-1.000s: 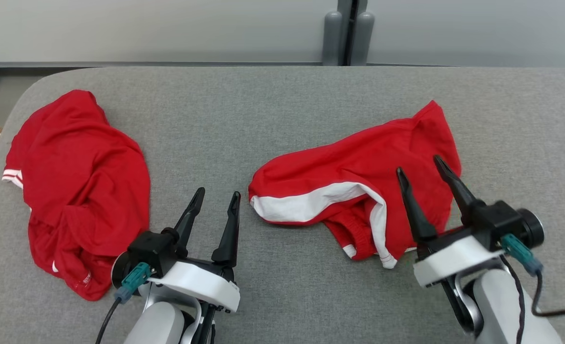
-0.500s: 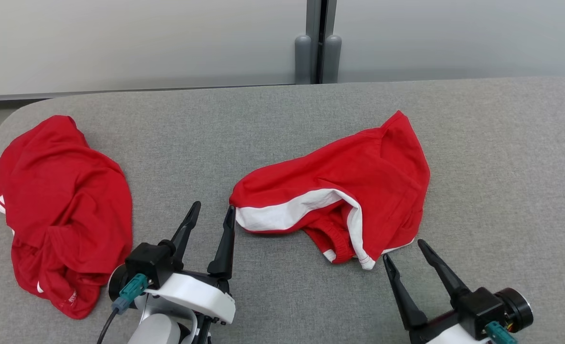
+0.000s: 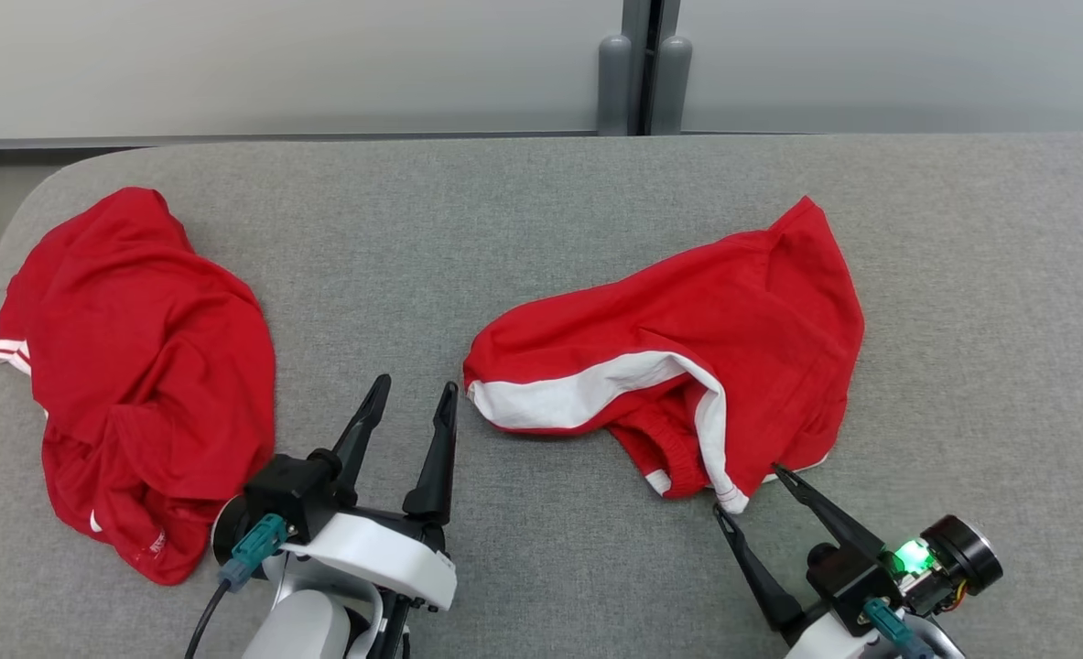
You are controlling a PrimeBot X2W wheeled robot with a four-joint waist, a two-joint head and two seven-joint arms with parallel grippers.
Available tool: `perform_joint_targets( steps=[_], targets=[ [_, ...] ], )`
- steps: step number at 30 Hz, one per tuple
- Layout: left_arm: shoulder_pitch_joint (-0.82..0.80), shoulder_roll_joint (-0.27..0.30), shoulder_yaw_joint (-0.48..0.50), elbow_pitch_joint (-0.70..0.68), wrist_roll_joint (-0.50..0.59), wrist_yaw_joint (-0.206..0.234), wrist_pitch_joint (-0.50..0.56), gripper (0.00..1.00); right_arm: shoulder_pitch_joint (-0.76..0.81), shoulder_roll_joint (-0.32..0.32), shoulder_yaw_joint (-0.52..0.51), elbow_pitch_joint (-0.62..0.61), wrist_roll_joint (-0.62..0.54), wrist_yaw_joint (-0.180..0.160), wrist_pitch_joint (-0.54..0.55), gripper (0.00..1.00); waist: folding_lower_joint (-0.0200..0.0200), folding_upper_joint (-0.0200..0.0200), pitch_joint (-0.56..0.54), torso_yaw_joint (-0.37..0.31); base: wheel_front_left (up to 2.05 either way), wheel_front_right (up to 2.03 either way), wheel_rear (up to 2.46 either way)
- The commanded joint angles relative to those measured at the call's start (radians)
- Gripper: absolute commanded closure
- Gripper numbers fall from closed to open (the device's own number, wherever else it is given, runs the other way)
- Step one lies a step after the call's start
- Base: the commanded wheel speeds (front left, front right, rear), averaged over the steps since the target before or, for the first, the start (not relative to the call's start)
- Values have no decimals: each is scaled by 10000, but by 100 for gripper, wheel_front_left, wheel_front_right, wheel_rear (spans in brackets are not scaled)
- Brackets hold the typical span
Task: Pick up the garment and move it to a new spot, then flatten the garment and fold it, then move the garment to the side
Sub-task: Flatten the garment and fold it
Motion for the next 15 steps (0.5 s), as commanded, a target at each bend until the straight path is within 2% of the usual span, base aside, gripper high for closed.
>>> perform_joint_targets(
  steps=[1,6,7,8,9,15],
  targets=[
    [-197,37,-7,-20,-86,21,-23,0,-158,90,-91,176,-112,-1,-14,0,0,0,100,132,0,0,0],
    [-279,41,-43,-10,-117,41,-23,0,-309,254,-232,502,-180,-1,-16,0,0,0,213,272,0,0,0],
    [-281,39,-43,-1,-118,47,-23,0,-312,270,-246,542,-126,-1,-16,20,0,0,224,289,0,0,0],
    [-283,37,-39,4,-116,52,-23,0,-339,265,-276,563,-83,-1,-14,73,0,0,237,300,0,0,0],
    [-287,36,-28,8,-115,51,-23,0,-374,262,-328,570,-66,-1,-16,100,0,0,251,307,0,0,0],
    [-319,38,30,53,-87,56,-23,0,-468,280,-564,567,-44,-1,-16,100,0,0,307,278,0,0,0]
  ],
)
